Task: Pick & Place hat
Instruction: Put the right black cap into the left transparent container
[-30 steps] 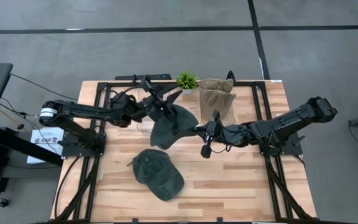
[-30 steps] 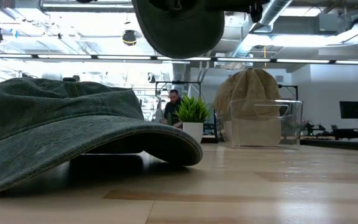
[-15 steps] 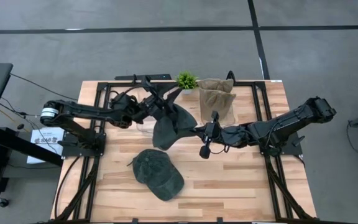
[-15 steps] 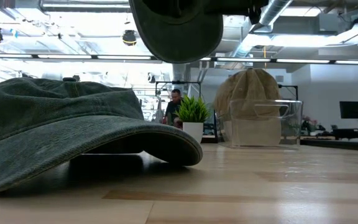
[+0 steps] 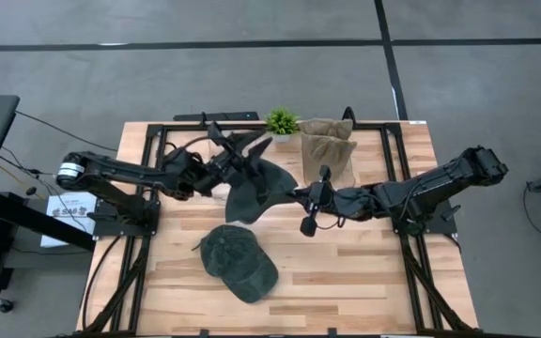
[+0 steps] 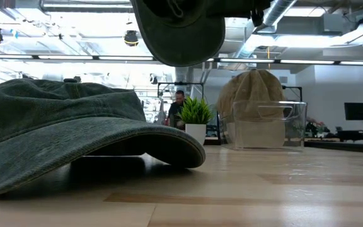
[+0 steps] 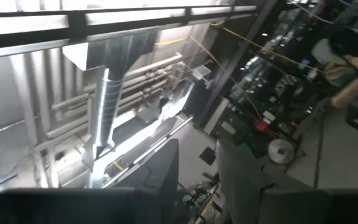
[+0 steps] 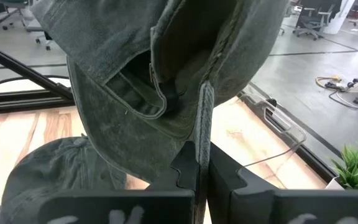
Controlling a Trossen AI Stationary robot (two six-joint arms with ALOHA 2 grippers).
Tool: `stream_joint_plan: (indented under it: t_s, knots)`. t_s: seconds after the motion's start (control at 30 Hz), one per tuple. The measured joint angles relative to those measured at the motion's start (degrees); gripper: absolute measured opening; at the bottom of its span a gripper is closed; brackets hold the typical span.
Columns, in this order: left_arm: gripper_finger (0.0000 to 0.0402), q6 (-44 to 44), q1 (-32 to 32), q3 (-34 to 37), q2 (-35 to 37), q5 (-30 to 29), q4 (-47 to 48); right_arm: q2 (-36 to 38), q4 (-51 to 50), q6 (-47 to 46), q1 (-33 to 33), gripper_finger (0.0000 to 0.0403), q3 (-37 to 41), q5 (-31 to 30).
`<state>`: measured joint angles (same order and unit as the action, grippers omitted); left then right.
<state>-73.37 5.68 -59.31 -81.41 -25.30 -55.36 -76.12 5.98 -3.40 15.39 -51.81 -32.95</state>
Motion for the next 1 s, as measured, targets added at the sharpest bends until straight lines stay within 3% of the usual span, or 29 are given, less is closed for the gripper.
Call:
stream_joint_plan:
  t_s: [0.27, 0.6, 1.0]
  knots:
    - [0.0106, 8.1, 3.9, 0.0, 4.7, -6.8, 0.7, 0.0, 0.0, 0.0, -1.9, 0.0000, 0.0, -0.2]
    - [0.0106, 24.4, 8.2, 0.2, 5.1, -17.2, 14.6, 0.0, 1.2, -1.2, -3.8, 0.0000, 0.0, -0.3]
    - [0.0106, 14.5, 3.5, 2.3, 4.5, -26.2, 14.2, 0.1, 1.1, -0.6, -3.4, 0.0000, -0.1, -0.4]
